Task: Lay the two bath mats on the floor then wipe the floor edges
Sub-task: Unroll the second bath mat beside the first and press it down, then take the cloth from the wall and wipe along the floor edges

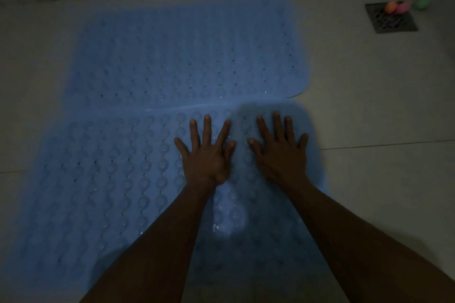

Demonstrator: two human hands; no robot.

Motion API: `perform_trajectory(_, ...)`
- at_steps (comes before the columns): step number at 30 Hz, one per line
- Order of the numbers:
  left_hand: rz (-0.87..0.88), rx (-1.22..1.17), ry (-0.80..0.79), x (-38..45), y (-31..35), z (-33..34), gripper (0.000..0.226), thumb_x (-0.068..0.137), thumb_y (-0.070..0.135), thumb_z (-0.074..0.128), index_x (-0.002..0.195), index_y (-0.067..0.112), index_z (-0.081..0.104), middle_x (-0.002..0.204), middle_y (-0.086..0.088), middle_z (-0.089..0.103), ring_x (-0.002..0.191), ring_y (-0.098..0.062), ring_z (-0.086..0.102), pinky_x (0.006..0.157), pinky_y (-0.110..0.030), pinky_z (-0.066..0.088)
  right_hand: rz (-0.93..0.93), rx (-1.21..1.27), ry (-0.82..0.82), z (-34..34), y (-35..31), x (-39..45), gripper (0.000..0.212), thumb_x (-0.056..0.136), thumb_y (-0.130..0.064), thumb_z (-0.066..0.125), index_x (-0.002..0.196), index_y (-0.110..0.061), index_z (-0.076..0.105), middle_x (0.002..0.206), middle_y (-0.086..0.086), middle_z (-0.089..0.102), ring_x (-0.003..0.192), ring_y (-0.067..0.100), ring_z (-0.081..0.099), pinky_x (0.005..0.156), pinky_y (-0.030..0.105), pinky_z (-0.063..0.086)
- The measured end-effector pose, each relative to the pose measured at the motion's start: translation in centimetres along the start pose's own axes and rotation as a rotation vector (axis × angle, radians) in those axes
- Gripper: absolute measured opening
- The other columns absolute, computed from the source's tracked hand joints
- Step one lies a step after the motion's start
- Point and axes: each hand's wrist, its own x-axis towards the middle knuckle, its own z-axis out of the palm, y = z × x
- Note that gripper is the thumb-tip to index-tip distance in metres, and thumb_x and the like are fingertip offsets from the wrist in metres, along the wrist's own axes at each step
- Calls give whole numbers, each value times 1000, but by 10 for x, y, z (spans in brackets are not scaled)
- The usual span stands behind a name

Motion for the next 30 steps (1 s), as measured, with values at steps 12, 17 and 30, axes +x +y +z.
perform_trajectory(12, -8, -308, -16, 15, -12, -73, 58, 98, 34, 59, 150, 14, 42, 150, -16, 48, 138, -34, 45, 112, -48, 39, 7, 229, -182, -57, -27, 12, 62, 102, -41, 40, 157, -25, 18, 156, 14, 33, 140, 41, 35, 113, 52, 32)
perform_trajectory(17, -37, -316, -20, -5, -5, -125, 54, 96, 29, 62, 145, 10, 49, 144, -19, 54, 134, -35, 48, 110, -43, 40, 32, 376, -237, -105, -33, -17, 63, 102, -39, 43, 157, -22, 19, 156, 16, 35, 140, 35, 38, 115, 47, 33)
perform_trajectory(30, 86, -379, 74, -108, 157, -578, 51, 97, 34, 62, 142, 12, 54, 141, -15, 58, 127, -31, 57, 105, -46, 48, 7, 450, 6, -616, -111, -105, 55, 104, -32, 43, 155, -18, 26, 146, 19, 46, 133, 36, 46, 104, 41, 39)
